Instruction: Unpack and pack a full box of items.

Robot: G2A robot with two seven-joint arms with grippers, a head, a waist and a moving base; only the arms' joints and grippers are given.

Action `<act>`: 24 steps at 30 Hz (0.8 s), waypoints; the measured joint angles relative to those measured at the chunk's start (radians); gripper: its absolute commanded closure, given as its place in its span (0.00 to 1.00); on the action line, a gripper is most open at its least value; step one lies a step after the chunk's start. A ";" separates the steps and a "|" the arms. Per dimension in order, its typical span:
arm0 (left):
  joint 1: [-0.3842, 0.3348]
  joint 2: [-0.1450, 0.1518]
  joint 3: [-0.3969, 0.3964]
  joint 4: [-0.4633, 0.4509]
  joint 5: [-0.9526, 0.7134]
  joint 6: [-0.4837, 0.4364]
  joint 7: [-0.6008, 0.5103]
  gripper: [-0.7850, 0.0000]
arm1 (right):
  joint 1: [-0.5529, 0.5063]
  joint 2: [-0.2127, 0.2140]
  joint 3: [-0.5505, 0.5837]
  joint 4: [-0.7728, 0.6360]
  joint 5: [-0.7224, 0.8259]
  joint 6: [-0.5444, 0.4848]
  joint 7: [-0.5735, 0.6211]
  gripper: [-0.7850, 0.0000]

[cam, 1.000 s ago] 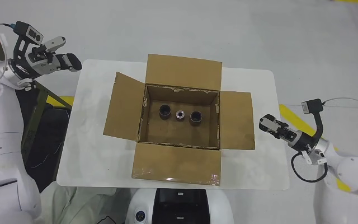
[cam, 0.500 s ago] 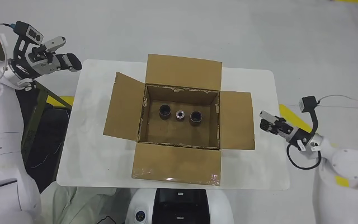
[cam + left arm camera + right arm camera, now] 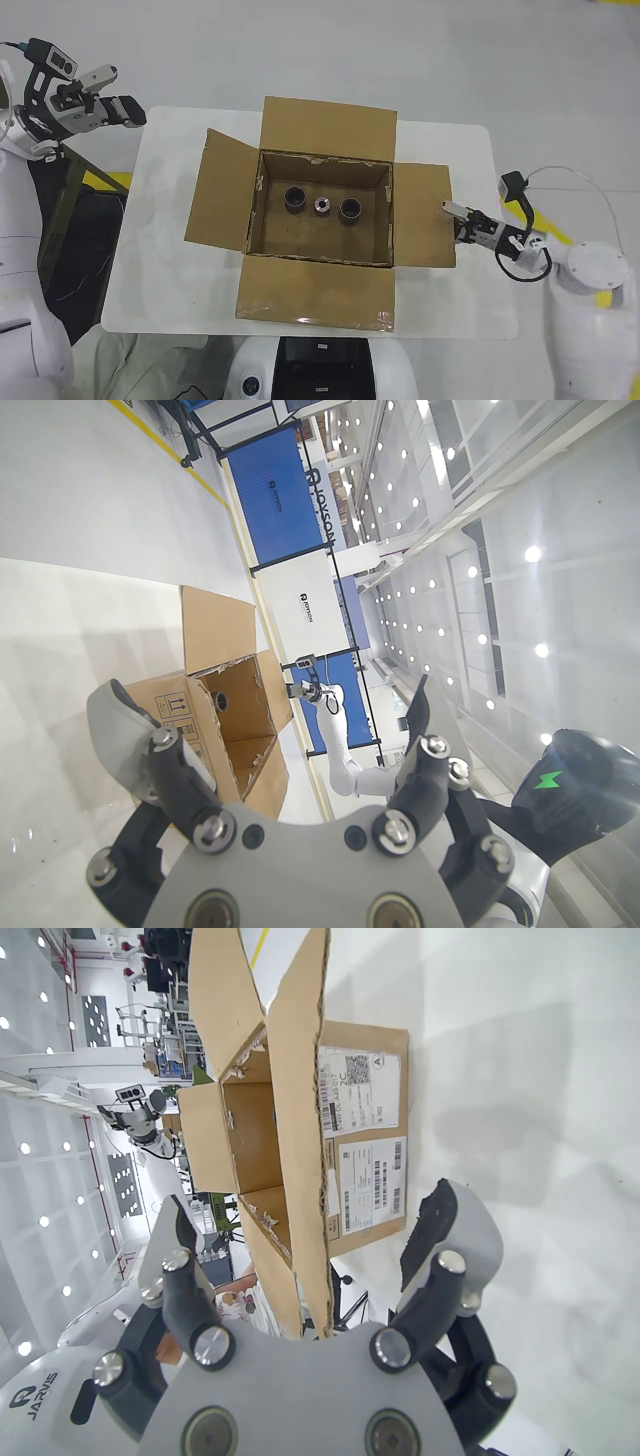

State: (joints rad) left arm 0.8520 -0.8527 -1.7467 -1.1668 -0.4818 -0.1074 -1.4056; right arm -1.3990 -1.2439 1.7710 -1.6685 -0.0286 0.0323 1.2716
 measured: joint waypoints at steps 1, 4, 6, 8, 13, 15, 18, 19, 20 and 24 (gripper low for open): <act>0.000 0.000 0.000 0.000 0.000 0.000 0.000 0.00 | 0.002 0.002 -0.005 0.001 0.007 -0.001 0.005 0.00; 0.000 0.000 0.000 0.000 0.000 0.000 0.000 0.00 | -0.001 0.008 -0.008 -0.014 0.023 -0.003 0.011 0.00; 0.000 0.000 0.000 0.000 0.000 0.000 0.000 0.00 | -0.008 0.012 -0.007 -0.032 0.036 -0.005 0.018 0.00; 0.000 0.000 0.000 0.000 0.000 0.000 0.000 0.00 | -0.017 0.016 -0.005 -0.055 0.051 -0.007 0.030 0.00; 0.000 0.000 0.000 0.000 0.000 0.000 0.000 0.00 | -0.039 0.027 -0.004 -0.121 0.092 -0.022 0.061 0.00; 0.000 0.000 0.000 0.000 0.000 0.000 0.000 0.00 | -0.045 0.030 -0.003 -0.141 0.105 -0.028 0.066 0.00; 0.000 0.000 0.000 0.000 0.000 0.000 0.000 0.00 | -0.052 0.036 -0.003 -0.175 0.130 -0.035 0.075 0.00; 0.000 0.000 0.000 0.000 0.000 0.000 0.000 0.00 | -0.053 0.038 -0.004 -0.189 0.141 -0.038 0.077 0.00; 0.000 0.000 0.000 0.000 0.000 0.000 0.000 0.00 | -0.054 0.039 -0.006 -0.200 0.150 -0.040 0.080 0.00; 0.000 0.000 0.000 0.000 0.000 0.000 0.000 0.00 | -0.047 0.045 -0.024 -0.245 0.181 -0.044 0.088 0.00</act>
State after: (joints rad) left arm 0.8520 -0.8527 -1.7467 -1.1668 -0.4818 -0.1074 -1.4056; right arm -1.4460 -1.1985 1.7471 -1.9139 0.1527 -0.0122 1.3594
